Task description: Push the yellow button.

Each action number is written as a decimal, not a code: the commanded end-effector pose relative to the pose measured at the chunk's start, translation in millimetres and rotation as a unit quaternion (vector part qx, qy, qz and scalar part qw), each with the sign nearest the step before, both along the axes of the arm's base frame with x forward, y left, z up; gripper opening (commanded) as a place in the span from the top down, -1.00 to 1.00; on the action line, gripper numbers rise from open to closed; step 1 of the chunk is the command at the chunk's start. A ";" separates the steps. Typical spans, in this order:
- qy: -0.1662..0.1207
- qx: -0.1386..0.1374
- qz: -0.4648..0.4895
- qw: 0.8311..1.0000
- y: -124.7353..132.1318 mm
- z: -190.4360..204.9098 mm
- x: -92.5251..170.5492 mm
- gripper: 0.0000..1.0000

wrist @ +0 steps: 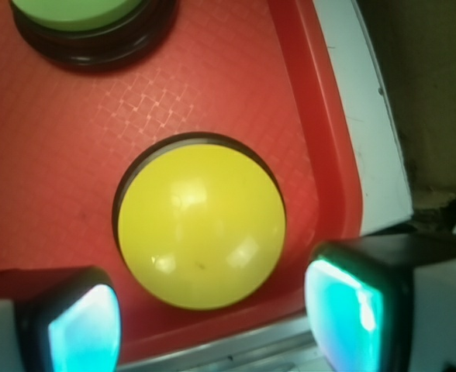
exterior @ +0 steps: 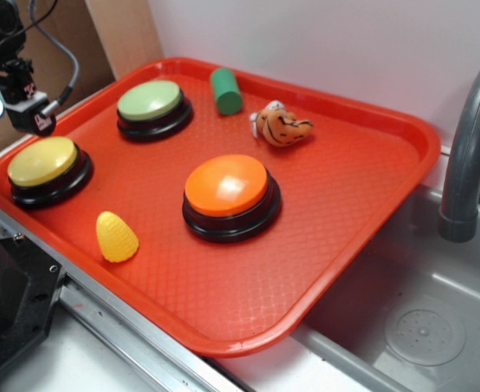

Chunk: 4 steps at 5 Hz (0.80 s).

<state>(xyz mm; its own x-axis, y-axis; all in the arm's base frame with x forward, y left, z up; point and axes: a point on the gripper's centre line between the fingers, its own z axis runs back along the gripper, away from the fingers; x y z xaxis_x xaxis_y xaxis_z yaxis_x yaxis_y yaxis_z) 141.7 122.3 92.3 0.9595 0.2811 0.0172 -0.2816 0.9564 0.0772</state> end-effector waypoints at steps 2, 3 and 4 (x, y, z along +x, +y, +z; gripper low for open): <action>-0.014 0.026 -0.009 1.000 -4.1 35.7 16.3 -1.00; -0.019 0.029 -0.010 0.999 -6.1 43.6 16.6 -1.00; -0.017 0.029 -0.012 0.999 -8.4 46.9 16.4 -1.00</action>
